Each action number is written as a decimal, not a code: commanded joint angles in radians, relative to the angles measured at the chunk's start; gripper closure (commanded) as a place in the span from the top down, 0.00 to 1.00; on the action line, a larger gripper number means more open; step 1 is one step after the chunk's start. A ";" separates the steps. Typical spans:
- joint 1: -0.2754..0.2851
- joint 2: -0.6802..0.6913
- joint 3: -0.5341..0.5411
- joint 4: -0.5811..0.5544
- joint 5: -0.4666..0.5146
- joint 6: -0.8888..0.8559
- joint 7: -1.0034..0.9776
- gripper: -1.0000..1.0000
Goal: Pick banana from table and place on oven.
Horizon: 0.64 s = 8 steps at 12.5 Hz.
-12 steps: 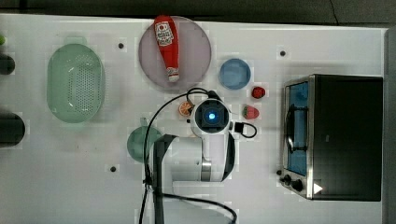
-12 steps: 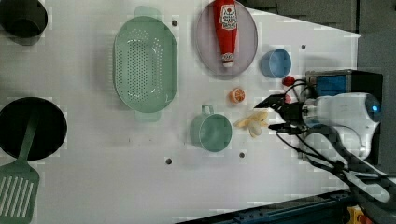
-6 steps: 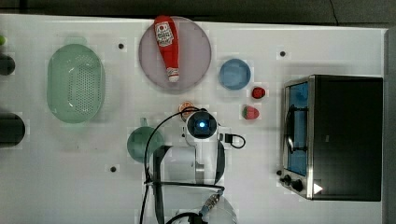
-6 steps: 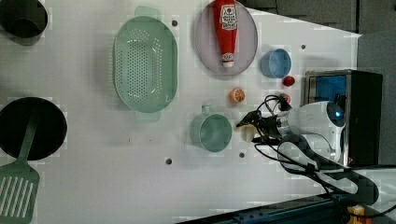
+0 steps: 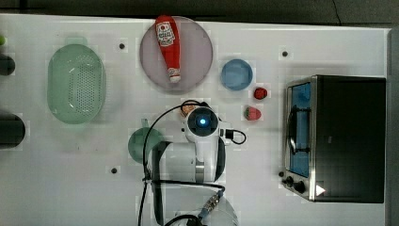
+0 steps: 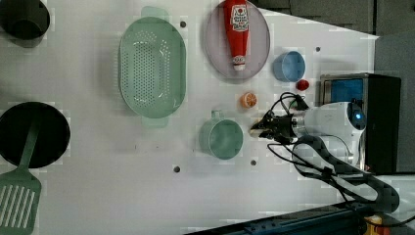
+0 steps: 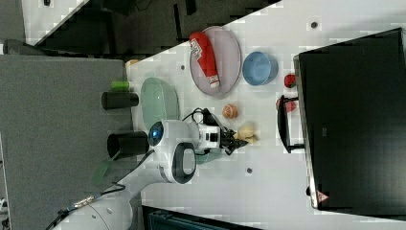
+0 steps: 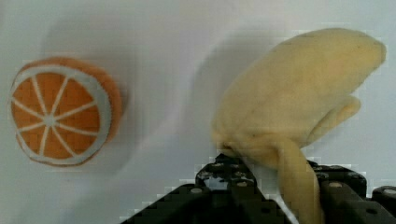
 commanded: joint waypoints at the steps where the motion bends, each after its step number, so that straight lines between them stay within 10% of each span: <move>1: -0.011 -0.086 0.011 0.003 -0.009 0.022 0.031 0.21; 8: -0.013 -0.442 0.015 0.105 -0.010 -0.360 0.031 0.21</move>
